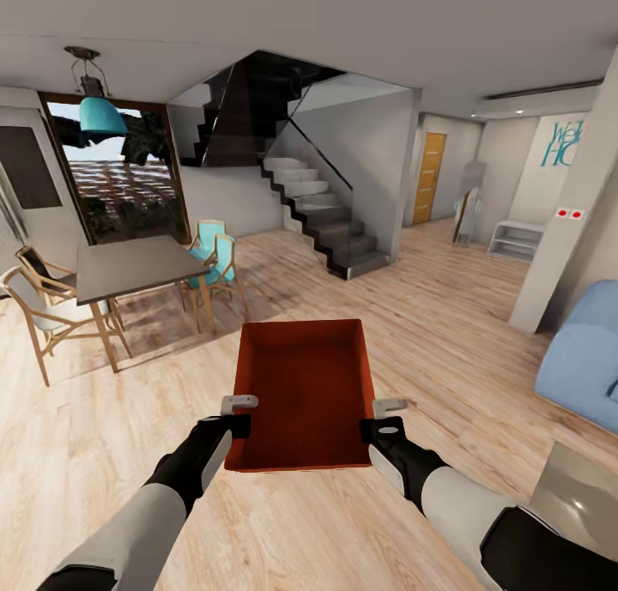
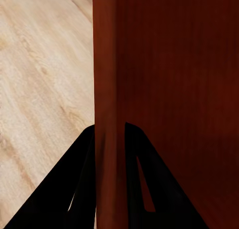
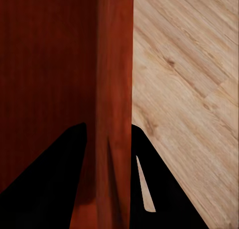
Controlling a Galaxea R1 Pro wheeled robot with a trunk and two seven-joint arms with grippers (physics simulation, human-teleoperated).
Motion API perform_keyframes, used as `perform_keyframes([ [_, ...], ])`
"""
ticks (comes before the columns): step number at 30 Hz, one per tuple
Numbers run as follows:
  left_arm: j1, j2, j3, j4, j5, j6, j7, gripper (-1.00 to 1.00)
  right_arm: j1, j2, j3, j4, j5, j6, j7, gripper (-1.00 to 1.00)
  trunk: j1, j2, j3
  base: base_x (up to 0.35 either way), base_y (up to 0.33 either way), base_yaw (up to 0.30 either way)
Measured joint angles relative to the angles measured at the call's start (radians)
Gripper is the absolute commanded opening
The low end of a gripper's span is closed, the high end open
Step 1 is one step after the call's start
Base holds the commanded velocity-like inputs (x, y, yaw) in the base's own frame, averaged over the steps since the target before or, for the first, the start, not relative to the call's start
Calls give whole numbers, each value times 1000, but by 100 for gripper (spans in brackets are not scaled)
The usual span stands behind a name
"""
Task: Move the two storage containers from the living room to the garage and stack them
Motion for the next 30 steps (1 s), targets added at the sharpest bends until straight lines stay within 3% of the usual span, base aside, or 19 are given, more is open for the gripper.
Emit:
perform_keyframes([
  [10,0,0,0,0,0,0,0,-100,0,0,0,0,0,0,0,-100,0,0,0,312,143,-25],
  [30,0,0,1,-3,-4,-2,-1,-100,0,0,-2,0,1,-5,1,-100,0,0,0,313,130,-237],
])
